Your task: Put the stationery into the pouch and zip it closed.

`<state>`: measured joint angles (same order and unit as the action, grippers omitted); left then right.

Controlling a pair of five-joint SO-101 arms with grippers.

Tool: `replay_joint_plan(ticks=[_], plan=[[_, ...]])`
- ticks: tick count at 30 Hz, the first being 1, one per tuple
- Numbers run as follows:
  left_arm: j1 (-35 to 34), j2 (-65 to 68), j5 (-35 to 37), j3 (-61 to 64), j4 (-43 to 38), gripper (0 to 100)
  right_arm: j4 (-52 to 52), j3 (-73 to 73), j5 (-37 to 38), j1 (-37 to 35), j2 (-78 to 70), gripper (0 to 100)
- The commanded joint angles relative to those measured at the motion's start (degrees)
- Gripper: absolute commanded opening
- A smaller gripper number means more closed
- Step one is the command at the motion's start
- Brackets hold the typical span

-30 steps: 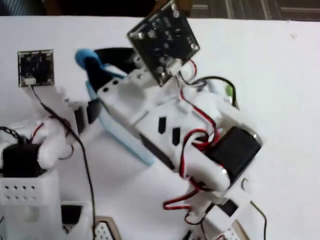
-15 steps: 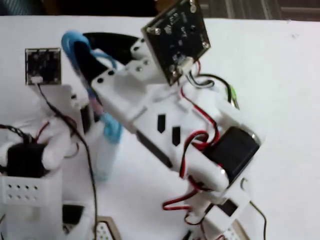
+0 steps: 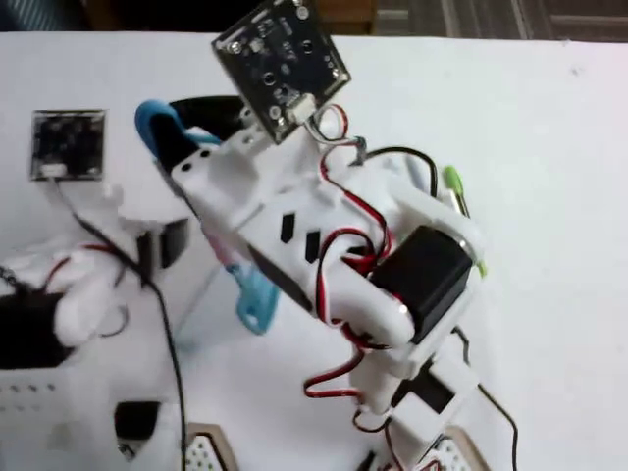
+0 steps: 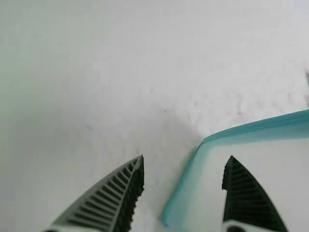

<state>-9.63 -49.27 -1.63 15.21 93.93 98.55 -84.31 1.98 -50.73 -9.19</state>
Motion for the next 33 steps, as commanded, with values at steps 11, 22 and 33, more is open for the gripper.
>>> replay_joint_plan(ticks=[11,22,33], plan=[[-10.68,-11.38,-11.43,-7.47,8.7,27,-1.1,-0.26,-0.44,2.59,-0.04,1.7],[19.47,-26.59,10.11,1.14,6.33,27,-2.15,-0.26,-0.53,5.76,-0.13,1.7],[25.89,-14.81,16.18,-6.68,7.65,27,-2.15,-0.18,-0.53,5.76,-0.13,1.7]])
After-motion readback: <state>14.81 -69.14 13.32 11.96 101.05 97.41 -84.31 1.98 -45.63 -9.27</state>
